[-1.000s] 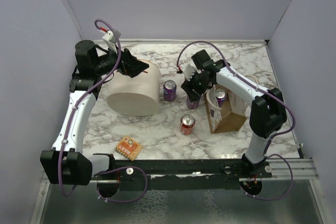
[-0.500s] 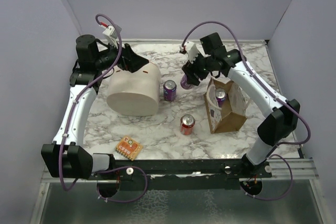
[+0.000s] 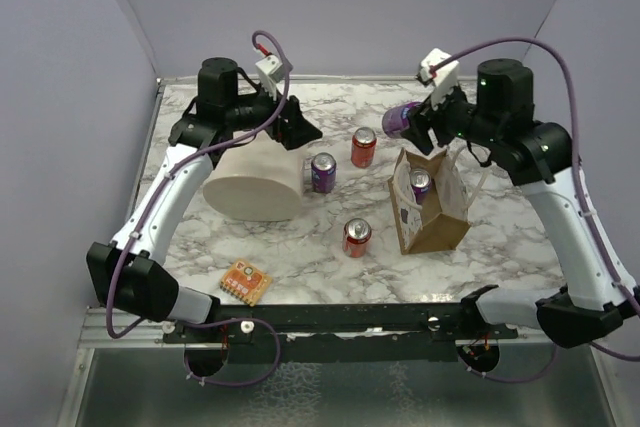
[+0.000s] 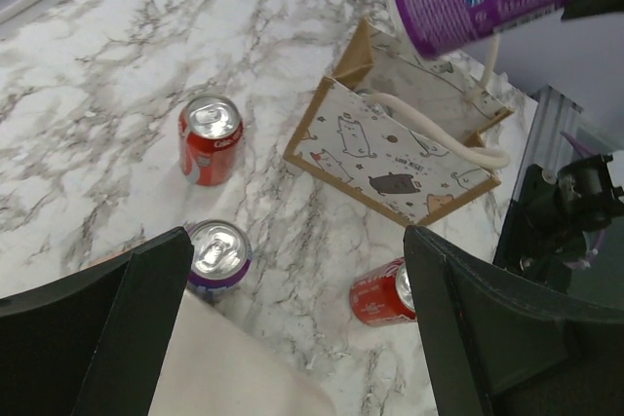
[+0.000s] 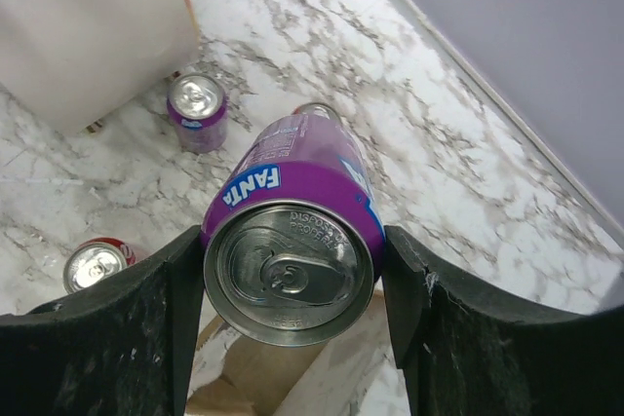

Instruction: Place the beverage into the canvas bag

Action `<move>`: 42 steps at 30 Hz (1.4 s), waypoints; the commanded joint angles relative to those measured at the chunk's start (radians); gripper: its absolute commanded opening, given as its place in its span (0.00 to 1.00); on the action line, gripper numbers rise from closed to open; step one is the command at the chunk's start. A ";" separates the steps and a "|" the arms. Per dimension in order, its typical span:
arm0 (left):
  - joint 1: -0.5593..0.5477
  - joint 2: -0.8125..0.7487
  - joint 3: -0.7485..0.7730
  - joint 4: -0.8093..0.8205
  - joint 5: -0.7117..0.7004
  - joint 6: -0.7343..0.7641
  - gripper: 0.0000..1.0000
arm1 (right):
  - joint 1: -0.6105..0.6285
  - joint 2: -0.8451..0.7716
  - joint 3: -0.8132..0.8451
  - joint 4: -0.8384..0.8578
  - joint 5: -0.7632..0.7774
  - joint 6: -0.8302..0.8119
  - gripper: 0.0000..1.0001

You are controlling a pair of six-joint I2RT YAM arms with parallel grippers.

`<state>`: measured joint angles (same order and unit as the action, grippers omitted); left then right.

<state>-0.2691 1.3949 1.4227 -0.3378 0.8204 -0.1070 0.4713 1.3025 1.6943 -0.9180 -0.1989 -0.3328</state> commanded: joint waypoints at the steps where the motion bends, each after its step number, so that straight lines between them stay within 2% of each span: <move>1: -0.099 0.032 0.043 -0.047 0.024 0.094 0.92 | -0.107 -0.132 -0.027 0.046 -0.008 0.009 0.01; 5: -0.160 0.070 0.041 -0.011 0.028 0.044 0.91 | -0.194 -0.219 -0.103 0.035 -0.011 0.009 0.01; 10: -0.250 0.161 0.026 0.023 0.035 -0.063 0.88 | -0.243 -0.272 -0.214 -0.012 -0.002 -0.030 0.01; 16: -0.361 0.249 -0.004 0.142 0.110 -0.270 0.86 | -0.244 -0.257 -0.268 -0.066 0.034 -0.085 0.01; 22: -0.449 0.341 0.023 0.194 0.113 -0.363 0.85 | -0.244 -0.211 -0.281 -0.082 0.049 -0.098 0.01; 27: -0.465 0.430 0.077 0.232 0.130 -0.442 0.80 | -0.244 -0.194 -0.296 -0.081 0.096 -0.092 0.01; 33: -0.474 0.485 0.108 0.300 0.158 -0.506 0.69 | -0.244 -0.175 -0.324 -0.076 0.146 -0.088 0.01; 38: -0.476 0.499 0.108 0.296 0.168 -0.495 0.45 | -0.244 -0.139 -0.360 -0.056 0.171 -0.085 0.01; 42: -0.476 0.487 0.091 0.275 0.172 -0.463 0.33 | -0.245 -0.107 -0.387 -0.029 0.155 -0.082 0.01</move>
<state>-0.7414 1.8843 1.5013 -0.0761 0.9596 -0.5919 0.2333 1.1801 1.3128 -1.0454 -0.0669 -0.4141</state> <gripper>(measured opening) 0.383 0.645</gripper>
